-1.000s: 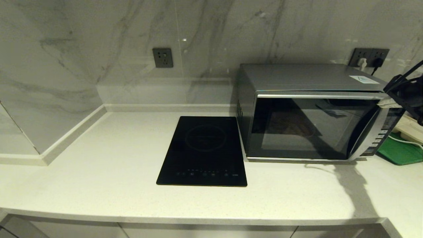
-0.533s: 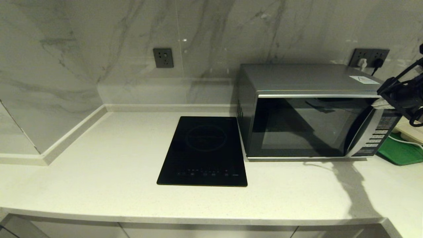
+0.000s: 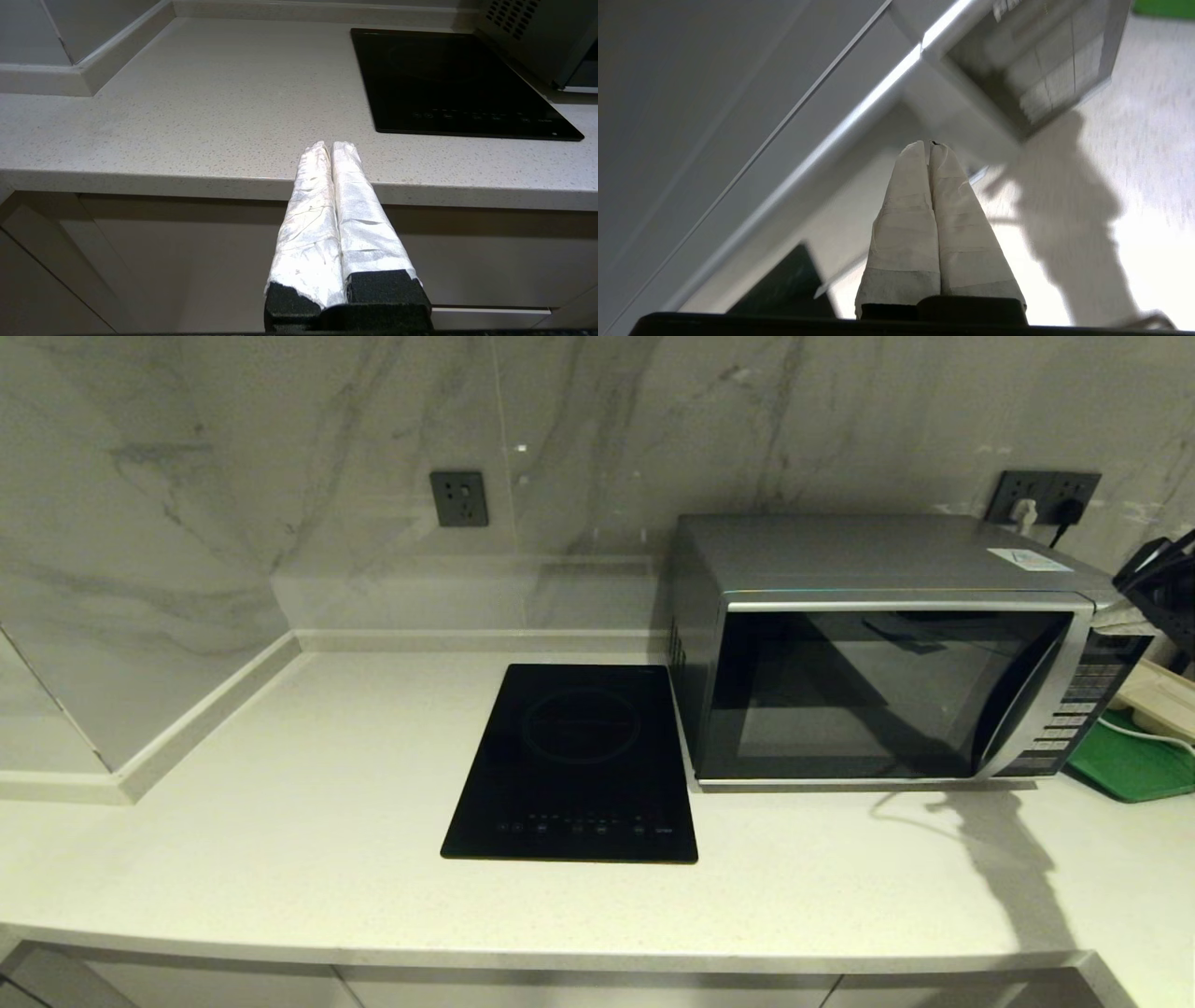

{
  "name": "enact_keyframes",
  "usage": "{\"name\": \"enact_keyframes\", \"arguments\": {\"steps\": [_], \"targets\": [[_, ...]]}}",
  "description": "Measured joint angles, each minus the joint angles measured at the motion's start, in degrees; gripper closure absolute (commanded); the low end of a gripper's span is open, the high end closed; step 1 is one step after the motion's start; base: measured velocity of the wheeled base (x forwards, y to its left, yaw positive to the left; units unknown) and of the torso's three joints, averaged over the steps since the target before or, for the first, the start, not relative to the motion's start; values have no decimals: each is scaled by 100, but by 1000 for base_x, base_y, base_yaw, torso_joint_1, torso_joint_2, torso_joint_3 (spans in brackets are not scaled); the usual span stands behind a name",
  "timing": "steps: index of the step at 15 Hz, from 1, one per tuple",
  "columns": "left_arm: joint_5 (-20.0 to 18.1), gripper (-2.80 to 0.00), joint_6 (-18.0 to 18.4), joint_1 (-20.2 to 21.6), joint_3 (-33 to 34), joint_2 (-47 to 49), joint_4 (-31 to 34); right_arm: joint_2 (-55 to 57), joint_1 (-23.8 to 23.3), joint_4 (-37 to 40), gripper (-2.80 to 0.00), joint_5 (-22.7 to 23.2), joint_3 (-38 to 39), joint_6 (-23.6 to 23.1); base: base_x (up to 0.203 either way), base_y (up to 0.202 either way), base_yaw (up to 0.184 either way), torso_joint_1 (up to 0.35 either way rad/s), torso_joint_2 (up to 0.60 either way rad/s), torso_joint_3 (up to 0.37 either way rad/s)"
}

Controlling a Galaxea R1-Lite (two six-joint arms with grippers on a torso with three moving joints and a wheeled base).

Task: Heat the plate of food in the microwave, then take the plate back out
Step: Open the microwave oven

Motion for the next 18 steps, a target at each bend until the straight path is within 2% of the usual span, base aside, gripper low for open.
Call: {"name": "enact_keyframes", "arguments": {"steps": [2,3,5,7,10,11,12,15,18], "targets": [[3,0,0,0,0,0,0,-462,-491,510,0,595,124,-122,0,0,0,0,0,0],[-1,0,-1,-5,0,0,-2,-653,-889,829,0,1010,151,-271,0,0,0,0,0,0],[1,0,3,2,0,0,0,-892,-1822,1511,0,1849,160,-899,0,0,0,0,0,0],[1,0,1,-2,0,0,0,-966,-2883,2344,0,2612,163,-2210,0,0,0,0,0,0],[1,0,1,0,0,0,0,-646,-4061,3733,0,3328,161,-4733,0,0,0,0,0,0],[1,0,3,-2,0,0,-2,-447,-4238,4062,0,3430,231,-5338,0,0,0,0,0,0],[1,0,1,-2,0,0,-4,-217,-4354,4249,0,3526,365,-5733,0,0,0,0,0,0],[1,0,1,0,0,0,-1,476,-4380,4339,0,3915,744,-5905,0,0,0,0,0,0],[2,0,4,0,0,0,-2,1239,-4058,4342,0,4486,877,-5920,0,0,0,0,0,0]]}}
